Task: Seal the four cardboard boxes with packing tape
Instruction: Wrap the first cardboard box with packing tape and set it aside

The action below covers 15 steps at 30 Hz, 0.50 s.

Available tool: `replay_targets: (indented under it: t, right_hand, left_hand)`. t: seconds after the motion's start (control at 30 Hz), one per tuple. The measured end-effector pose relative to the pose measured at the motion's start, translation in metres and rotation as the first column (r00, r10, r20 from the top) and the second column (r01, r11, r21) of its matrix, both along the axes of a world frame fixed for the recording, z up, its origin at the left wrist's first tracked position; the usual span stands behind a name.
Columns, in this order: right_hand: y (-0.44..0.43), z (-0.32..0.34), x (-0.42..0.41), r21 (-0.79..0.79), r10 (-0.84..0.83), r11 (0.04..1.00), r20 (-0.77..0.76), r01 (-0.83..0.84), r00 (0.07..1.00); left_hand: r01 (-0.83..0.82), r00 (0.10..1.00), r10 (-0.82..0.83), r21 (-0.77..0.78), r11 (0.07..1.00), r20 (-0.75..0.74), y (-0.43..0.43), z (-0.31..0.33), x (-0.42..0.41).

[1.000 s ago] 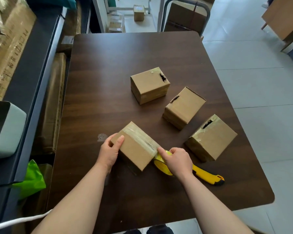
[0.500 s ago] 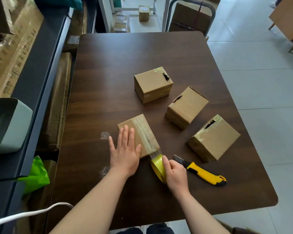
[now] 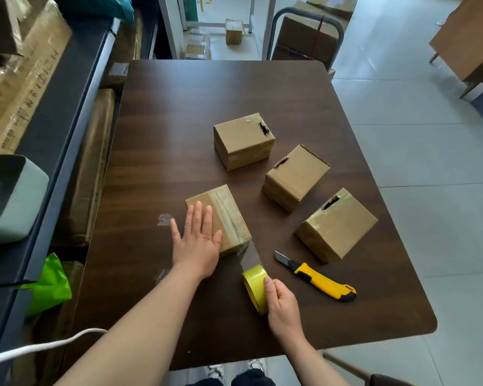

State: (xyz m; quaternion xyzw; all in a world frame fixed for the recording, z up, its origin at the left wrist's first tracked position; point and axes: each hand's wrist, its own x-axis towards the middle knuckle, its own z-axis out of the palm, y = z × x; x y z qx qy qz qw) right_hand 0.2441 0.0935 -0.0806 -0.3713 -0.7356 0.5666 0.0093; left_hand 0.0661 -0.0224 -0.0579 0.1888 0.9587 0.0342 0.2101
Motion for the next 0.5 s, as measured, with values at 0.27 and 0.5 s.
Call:
replay_targets:
  t: [0.27, 0.5]
  right_hand:
    - [0.000, 0.003, -0.005, -0.003, 0.061, 0.998, 0.038, -0.061, 0.997]
    - [0.041, 0.002, -0.006, 0.335, 0.142, 0.925, 0.129, -0.178, 0.981]
  left_hand:
    - [-0.754, 0.652, 0.613, 0.464, 0.465, 0.445, 0.016, 0.015, 0.082]
    - [-0.941, 0.337, 0.418, 0.288, 0.177, 0.844, 0.035, -0.006, 0.080]
